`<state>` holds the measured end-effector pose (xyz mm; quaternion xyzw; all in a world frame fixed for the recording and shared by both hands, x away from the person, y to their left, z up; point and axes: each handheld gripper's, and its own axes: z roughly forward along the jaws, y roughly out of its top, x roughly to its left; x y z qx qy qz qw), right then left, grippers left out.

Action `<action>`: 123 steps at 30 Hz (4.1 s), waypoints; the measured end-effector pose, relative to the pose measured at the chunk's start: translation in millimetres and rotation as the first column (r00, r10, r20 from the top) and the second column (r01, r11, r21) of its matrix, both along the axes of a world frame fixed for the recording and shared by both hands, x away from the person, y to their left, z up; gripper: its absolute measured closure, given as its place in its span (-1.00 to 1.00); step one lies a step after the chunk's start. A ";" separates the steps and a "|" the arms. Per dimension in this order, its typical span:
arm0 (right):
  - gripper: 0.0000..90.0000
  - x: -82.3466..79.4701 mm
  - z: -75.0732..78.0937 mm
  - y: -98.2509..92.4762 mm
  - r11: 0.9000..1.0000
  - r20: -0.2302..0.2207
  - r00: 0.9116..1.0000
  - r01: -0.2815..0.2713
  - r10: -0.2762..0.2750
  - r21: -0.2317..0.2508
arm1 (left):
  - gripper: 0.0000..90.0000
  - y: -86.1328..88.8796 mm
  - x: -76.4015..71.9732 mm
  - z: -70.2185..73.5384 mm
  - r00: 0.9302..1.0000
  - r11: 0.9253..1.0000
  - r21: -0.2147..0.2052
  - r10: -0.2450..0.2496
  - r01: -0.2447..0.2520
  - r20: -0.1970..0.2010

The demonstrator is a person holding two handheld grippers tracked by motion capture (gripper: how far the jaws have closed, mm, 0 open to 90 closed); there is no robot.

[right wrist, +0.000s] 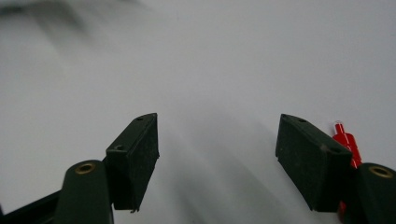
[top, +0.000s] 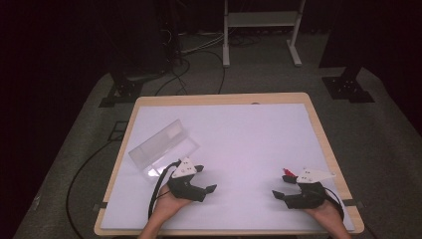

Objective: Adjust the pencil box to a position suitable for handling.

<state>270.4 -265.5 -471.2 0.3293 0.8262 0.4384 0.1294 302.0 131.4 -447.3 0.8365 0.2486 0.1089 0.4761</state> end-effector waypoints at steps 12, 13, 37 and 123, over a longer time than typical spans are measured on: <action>-0.35 -0.5 -0.3 -0.7 1.000 -0.002 1.000 0.006 -0.006 0.002 | -0.63 10.2 3.4 7.9 0.999 1.000 -0.007 0.028 -0.028 0.022; -0.35 -0.3 -0.2 -0.5 1.000 0.000 1.000 0.005 -0.005 -0.001 | -0.63 11.7 3.9 9.0 0.999 1.000 -0.005 0.027 -0.027 0.023; -0.35 -0.3 -1.6 3.7 0.999 -0.003 1.000 -0.008 0.008 -0.031 | -0.62 81.4 19.8 25.8 0.968 0.970 0.011 0.240 -0.241 0.070; -0.34 -1.9 -4.4 10.8 0.996 -0.003 0.999 -0.047 0.047 -0.073 | 0.98 101.9 45.4 -12.9 0.982 0.937 0.302 0.187 -0.175 -0.011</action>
